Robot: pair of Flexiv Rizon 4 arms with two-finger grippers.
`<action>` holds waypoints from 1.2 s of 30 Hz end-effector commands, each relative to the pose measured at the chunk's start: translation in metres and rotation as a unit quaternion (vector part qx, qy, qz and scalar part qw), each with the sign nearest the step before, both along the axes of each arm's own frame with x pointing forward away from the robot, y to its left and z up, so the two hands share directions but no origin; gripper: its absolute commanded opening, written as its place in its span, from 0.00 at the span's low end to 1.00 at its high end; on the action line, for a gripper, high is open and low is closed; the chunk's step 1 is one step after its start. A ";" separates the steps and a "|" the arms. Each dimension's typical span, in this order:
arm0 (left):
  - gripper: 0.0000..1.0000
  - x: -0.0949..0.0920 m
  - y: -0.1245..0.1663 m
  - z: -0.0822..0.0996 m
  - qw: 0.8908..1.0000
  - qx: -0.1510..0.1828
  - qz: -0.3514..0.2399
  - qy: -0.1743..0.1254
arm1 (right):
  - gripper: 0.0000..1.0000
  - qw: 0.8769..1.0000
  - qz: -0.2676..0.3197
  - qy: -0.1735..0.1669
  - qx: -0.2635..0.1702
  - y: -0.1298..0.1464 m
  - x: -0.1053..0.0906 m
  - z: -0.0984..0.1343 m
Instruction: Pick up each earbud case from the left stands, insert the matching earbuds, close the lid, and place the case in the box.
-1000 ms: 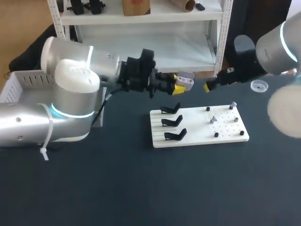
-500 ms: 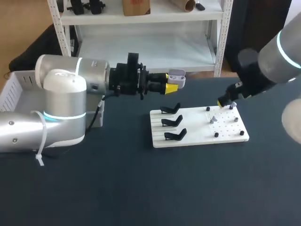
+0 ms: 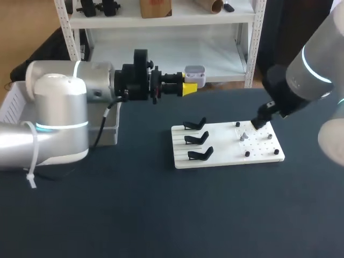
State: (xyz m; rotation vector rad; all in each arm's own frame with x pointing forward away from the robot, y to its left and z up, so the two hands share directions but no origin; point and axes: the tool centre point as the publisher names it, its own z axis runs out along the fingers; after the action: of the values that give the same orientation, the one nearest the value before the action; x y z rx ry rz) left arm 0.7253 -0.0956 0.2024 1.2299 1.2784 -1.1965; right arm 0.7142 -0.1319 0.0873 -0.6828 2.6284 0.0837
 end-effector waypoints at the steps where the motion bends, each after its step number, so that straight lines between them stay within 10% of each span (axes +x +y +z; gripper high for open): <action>1: 0.00 -0.010 0.003 0.008 1.000 0.007 0.025 0.005 | 1.00 1.000 0.001 0.009 -0.001 -0.004 0.012 -0.001; 5: 0.00 -0.009 0.004 0.009 1.000 0.004 0.027 0.006 | 1.00 0.998 -0.025 -0.037 -0.037 -0.013 0.018 -0.004; 17: 0.00 -0.008 0.003 0.012 0.999 -0.005 0.038 -0.003 | 1.00 0.998 -0.025 -0.037 -0.037 -0.013 0.018 -0.004; 36: 0.00 -0.008 0.003 0.012 0.999 -0.005 0.038 -0.003 | 0.90 0.992 0.016 0.112 -0.054 -0.019 0.045 -0.025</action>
State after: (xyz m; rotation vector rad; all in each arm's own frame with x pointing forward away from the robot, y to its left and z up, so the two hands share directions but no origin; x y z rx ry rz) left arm 0.7196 -0.0925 0.2143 1.1738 1.3022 -1.1487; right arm 0.7474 -0.1551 0.0600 -0.7578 2.7310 0.0135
